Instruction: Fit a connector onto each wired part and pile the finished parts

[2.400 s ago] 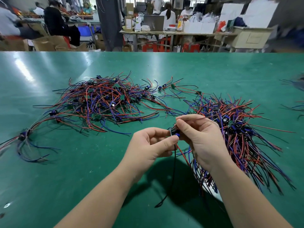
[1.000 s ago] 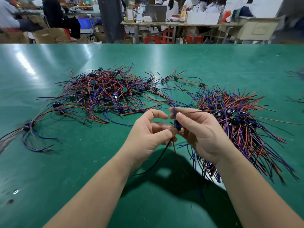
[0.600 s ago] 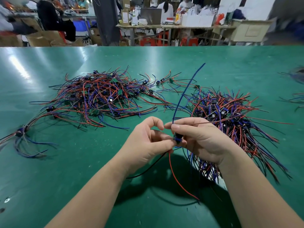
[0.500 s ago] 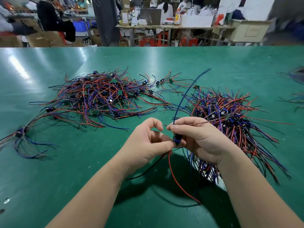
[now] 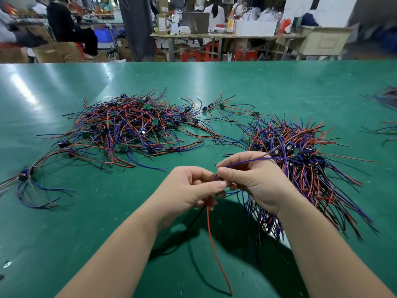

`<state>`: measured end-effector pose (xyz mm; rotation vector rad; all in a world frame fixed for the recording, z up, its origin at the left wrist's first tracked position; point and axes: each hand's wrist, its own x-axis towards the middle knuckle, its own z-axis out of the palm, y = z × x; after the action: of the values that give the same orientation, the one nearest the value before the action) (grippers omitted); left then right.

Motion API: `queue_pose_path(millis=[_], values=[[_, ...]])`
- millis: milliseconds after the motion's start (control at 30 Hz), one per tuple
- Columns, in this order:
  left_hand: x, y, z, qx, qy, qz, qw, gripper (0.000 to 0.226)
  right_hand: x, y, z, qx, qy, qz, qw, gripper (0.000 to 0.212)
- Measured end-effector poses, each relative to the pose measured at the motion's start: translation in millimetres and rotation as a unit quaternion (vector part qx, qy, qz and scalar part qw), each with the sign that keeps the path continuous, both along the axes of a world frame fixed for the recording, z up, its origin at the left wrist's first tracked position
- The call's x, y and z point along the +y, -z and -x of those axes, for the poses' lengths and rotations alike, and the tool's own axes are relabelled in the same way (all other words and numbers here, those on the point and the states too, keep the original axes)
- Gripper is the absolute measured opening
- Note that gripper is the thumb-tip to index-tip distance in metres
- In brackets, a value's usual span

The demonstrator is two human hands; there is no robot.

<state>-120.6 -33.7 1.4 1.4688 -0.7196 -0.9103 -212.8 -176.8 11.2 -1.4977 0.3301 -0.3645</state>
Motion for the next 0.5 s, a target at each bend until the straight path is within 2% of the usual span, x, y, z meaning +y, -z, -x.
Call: queue_pose_path(millis=[100,200,300,500], values=[[-0.6,0.7,0.7,0.020,-0.004,0.000,1.000,0.029,2.0,2.7,-3.4,-0.016,0.029,0.047,0.998,0.014],[2.2,-2.7,-1.7,0.050,0.013,0.019,0.999,0.016,2.7,3.0,-5.0,-0.025,0.064,0.052,0.996,0.016],[4.2,-2.8,-0.3,0.047,0.062,0.014,0.997,0.010,-0.6,0.7,-5.2,-0.038,0.098,0.028,0.994,0.016],[9.7,0.2,4.5,0.053,0.189,-0.021,0.980,0.014,-18.6,-12.3,3.4,-0.112,0.198,-0.053,0.972,0.010]])
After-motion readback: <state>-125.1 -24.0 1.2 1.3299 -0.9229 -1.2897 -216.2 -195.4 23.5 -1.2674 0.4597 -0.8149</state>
